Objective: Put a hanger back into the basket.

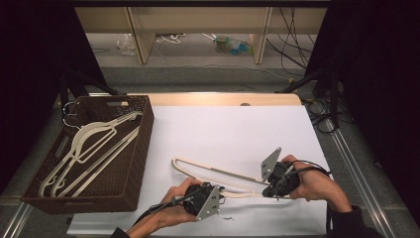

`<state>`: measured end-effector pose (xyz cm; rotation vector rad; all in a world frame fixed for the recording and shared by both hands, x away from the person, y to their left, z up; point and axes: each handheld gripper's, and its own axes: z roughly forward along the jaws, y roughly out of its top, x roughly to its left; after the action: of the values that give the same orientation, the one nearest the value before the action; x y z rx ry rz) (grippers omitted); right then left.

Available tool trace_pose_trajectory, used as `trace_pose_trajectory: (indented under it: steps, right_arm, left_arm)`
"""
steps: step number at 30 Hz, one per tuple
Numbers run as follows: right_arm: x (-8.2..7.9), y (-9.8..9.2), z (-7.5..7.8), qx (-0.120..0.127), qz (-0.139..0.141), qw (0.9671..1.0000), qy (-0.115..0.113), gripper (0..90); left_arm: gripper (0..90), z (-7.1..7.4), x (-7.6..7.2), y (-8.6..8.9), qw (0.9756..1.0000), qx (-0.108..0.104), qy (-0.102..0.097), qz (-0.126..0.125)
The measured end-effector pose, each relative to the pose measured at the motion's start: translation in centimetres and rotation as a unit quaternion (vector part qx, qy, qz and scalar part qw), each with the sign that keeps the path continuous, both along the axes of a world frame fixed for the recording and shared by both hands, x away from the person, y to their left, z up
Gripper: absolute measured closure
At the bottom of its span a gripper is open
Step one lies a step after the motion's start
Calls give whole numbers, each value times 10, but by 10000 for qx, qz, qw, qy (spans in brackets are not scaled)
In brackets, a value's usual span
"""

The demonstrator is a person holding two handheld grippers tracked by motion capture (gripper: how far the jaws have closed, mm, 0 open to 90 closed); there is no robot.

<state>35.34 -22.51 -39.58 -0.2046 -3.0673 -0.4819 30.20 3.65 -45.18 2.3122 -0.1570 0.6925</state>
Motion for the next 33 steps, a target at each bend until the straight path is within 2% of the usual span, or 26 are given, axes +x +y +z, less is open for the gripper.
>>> trace_pose_trajectory:
  steps: [3, 5, 7, 8, 10, 12, 13, 14, 16, 17, 18, 19, 20, 21, 22, 23, 24, 25, 27, 28, 29, 30, 31, 32, 33]
  right_arm:
    - [1, -7, 6, 125, -203, 9996, -120, 861]
    - [1, -10, 13, 218, -392, 9986, -275, 804]
    - [-1, -13, 21, 349, -674, 9962, -421, 709]
    - [-1, -14, 24, 442, -786, 9943, -563, 650]
    - [-3, -14, 32, 571, -1029, 9896, -825, 604]
    - [-6, -14, 40, 626, -1102, 9865, -1037, 546]
    - [-7, -14, 44, 716, -1248, 9826, -1175, 534]
    - [-7, -14, 47, 798, -1301, 9803, -1254, 521]
    - [-9, -14, 51, 934, -1553, 9736, -1385, 507]
    - [-9, -15, 53, 970, -1619, 9712, -1451, 495]
    - [-9, -16, 54, 978, -1675, 9700, -1468, 493]
    - [-10, -17, 54, 997, -1761, 9678, -1497, 485]
    - [-11, -18, 55, 1009, -1787, 9670, -1513, 473]
    - [-12, -18, 54, 1121, -1814, 9644, -1562, 462]
    - [-14, -19, 54, 1252, -1805, 9629, -1566, 444]
    - [-15, -19, 54, 1277, -1744, 9639, -1552, 441]
    - [-18, -18, 53, 1417, -1752, 9621, -1533, 440]
    - [-19, -18, 52, 1465, -1696, 9632, -1486, 436]
    - [-22, -15, 49, 1477, -1659, 9642, -1449, 432]
    - [-22, -13, 47, 1518, -1683, 9618, -1533, 429]
    - [-22, -11, 46, 1555, -1719, 9608, -1523, 423]
    - [-23, -9, 45, 1596, -1710, 9614, -1448, 421]
    - [-23, -7, 43, 1736, -1745, 9576, -1496, 418]
    - [-24, -5, 41, 1808, -1770, 9564, -1458, 416]
    - [-25, -3, 39, 1857, -1784, 9561, -1398, 409]
  left_arm:
    - [794, 10, 2, -1, 10000, 10, 6, 67]
    - [804, 15, 4, -1, 9998, -21, 133, 167]
    - [814, 21, 11, -2, 9999, -40, 65, 97]
    - [819, 24, 13, -2, 9999, -39, 88, 127]
    - [820, 28, 18, -2, 9993, -114, 229, 266]
    - [827, 34, 24, -2, 9988, -129, 295, 377]
    - [831, 37, 27, -2, 9982, -231, 318, 457]
    - [834, 41, 31, -1, 9977, -276, 355, 507]
    - [841, 49, 39, 2, 9955, -452, 511, 656]
    - [846, 52, 40, 5, 9934, -466, 623, 842]
    - [849, 57, 44, 8, 9900, -649, 725, 1022]
    - [851, 61, 47, 11, 9879, -692, 815, 1124]
    - [853, 64, 50, 14, 9848, -809, 926, 1229]
    - [854, 67, 54, 17, 9806, -964, 1046, 1346]
    - [854, 70, 56, 19, 9782, -1014, 1131, 1419]
    - [856, 74, 59, 22, 9747, -1084, 1219, 1527]
    - [858, 77, 61, 24, 9720, -1116, 1304, 1605]
    - [859, 80, 63, 26, 9679, -1244, 1421, 1659]
    - [859, 85, 67, 31, 9567, -1542, 1768, 1723]
    - [860, 87, 69, 33, 9535, -1625, 1849, 1736]
    - [859, 88, 71, 36, 9515, -1675, 1864, 1785]
    - [859, 90, 72, 38, 9497, -1672, 1882, 1864]
    - [859, 91, 74, 40, 9488, -1705, 1860, 1899]
    - [859, 92, 75, 42, 9464, -1714, 1918, 1953]
    - [860, 92, 76, 44, 9394, -1890, 2010, 2037]
